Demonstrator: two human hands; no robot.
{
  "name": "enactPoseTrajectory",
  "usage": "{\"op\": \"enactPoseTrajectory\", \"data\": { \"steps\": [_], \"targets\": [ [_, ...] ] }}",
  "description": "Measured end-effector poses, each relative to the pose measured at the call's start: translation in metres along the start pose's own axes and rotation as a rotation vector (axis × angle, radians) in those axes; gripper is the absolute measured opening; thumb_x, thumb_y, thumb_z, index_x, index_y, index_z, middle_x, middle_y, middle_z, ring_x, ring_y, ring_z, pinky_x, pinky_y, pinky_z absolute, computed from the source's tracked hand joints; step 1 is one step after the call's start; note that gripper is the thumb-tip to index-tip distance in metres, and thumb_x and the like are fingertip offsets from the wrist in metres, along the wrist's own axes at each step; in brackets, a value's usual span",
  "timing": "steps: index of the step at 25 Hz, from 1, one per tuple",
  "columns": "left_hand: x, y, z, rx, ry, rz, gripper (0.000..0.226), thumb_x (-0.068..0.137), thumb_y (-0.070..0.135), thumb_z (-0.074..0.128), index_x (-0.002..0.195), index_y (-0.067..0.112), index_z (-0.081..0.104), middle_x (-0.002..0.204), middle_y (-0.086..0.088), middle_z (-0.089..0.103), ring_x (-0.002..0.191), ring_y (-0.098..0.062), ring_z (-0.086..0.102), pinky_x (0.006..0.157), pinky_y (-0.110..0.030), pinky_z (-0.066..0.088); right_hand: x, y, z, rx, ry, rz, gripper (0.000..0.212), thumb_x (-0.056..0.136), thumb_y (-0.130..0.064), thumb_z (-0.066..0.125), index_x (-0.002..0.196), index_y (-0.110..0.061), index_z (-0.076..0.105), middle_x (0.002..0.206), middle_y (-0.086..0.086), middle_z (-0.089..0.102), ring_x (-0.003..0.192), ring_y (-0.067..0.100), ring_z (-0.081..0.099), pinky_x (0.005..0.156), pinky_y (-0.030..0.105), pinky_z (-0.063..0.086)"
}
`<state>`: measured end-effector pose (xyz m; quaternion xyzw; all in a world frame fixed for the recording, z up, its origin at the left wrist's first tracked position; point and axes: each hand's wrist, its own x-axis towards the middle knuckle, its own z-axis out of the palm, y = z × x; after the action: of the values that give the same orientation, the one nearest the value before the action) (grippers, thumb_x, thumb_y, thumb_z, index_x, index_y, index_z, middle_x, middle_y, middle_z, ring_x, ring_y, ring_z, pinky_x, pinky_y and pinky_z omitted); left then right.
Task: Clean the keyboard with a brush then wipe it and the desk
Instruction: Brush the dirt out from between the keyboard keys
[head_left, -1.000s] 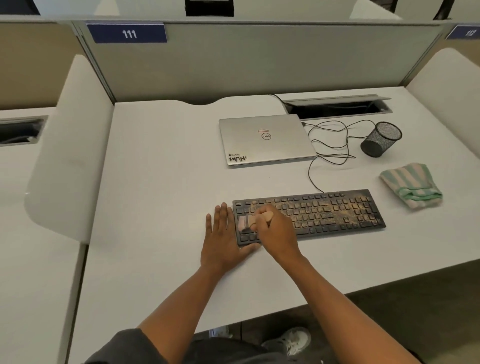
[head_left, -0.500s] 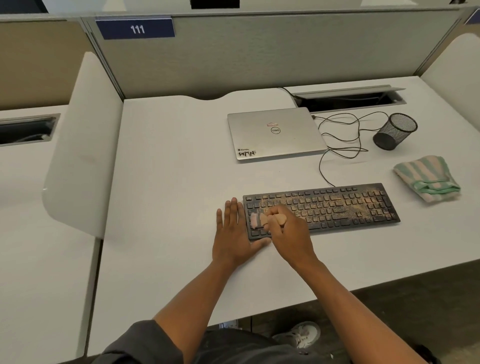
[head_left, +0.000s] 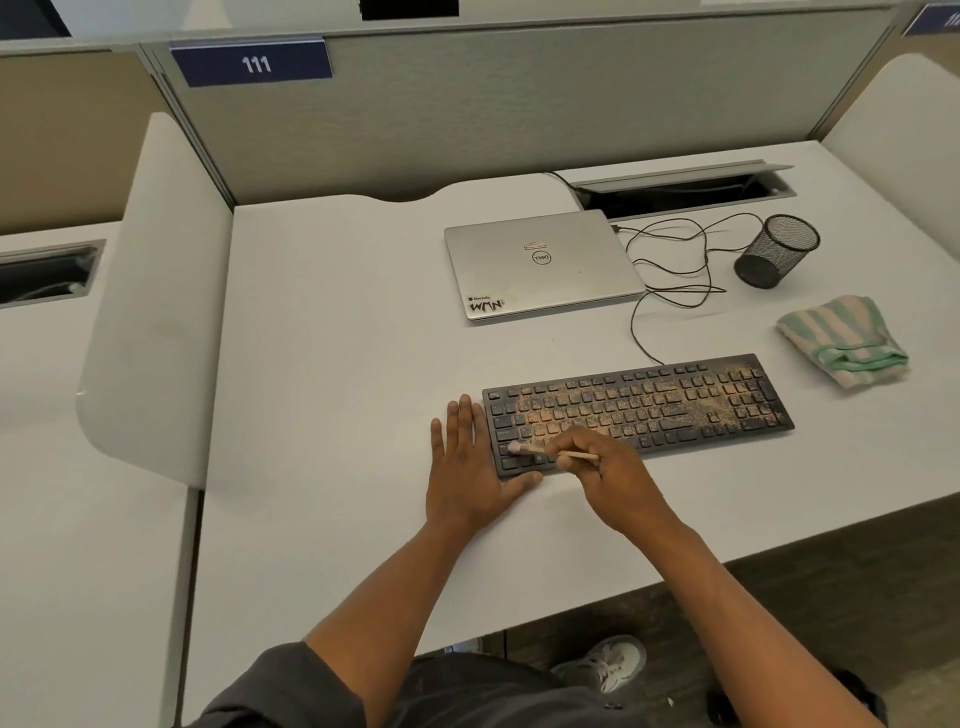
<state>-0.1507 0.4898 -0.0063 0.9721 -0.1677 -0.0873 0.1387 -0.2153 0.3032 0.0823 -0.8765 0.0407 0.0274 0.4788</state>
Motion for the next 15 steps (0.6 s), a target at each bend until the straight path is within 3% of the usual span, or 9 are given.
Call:
{"op": "enactPoseTrajectory", "data": {
  "steps": [2, 6, 10, 13, 15],
  "targets": [
    [0.000, 0.000, 0.000, -0.003, -0.002, 0.000, 0.127, 0.078, 0.096, 0.022, 0.160, 0.006, -0.012, 0.168, -0.014, -0.019, 0.153, -0.025, -0.024, 0.125, -0.050, -0.012, 0.000, -0.001, -0.002, -0.031, 0.041, 0.004, 0.022, 0.093, -0.005, 0.065, 0.091, -0.027, 0.070, 0.088, -0.015, 0.070, 0.084, 0.004, 0.063, 0.073, 0.022, 0.049],
    [-0.001, -0.001, 0.000, -0.010, -0.004, 0.003, 0.127, 0.078, 0.096, 0.024, 0.159, 0.006, -0.014, 0.167, -0.013, -0.022, 0.152, -0.024, -0.027, 0.124, -0.048, -0.015, -0.008, -0.008, 0.013, -0.037, -0.010, -0.032, 0.022, 0.093, -0.007, 0.066, 0.090, -0.028, 0.069, 0.089, -0.017, 0.069, 0.084, 0.003, 0.060, 0.068, 0.016, 0.044],
    [0.000, 0.001, 0.000, -0.010, 0.002, -0.001, 0.127, 0.078, 0.095, 0.025, 0.160, 0.005, -0.010, 0.168, -0.015, -0.017, 0.154, -0.026, -0.023, 0.125, -0.049, -0.013, -0.006, -0.007, 0.005, -0.187, 0.126, -0.005, 0.013, 0.097, -0.021, 0.063, 0.092, -0.032, 0.066, 0.086, -0.021, 0.067, 0.079, -0.001, 0.058, 0.061, 0.021, 0.040],
    [-0.001, 0.000, 0.000, 0.005, -0.001, 0.003, 0.126, 0.078, 0.095, 0.022, 0.160, 0.005, -0.012, 0.167, -0.014, -0.020, 0.153, -0.026, -0.025, 0.124, -0.049, -0.013, -0.007, -0.012, 0.008, -0.048, 0.100, -0.027, 0.012, 0.097, -0.016, 0.063, 0.092, -0.026, 0.067, 0.086, -0.018, 0.068, 0.081, 0.001, 0.061, 0.064, 0.017, 0.044],
    [-0.001, -0.001, -0.001, 0.006, -0.002, 0.007, 0.126, 0.078, 0.095, 0.021, 0.159, 0.005, -0.013, 0.167, -0.014, -0.021, 0.153, -0.026, -0.025, 0.124, -0.049, -0.013, -0.010, -0.014, 0.013, -0.031, 0.096, 0.018, 0.013, 0.095, -0.013, 0.063, 0.094, -0.025, 0.068, 0.088, -0.016, 0.069, 0.083, 0.003, 0.062, 0.067, 0.023, 0.049]
  ]
}}
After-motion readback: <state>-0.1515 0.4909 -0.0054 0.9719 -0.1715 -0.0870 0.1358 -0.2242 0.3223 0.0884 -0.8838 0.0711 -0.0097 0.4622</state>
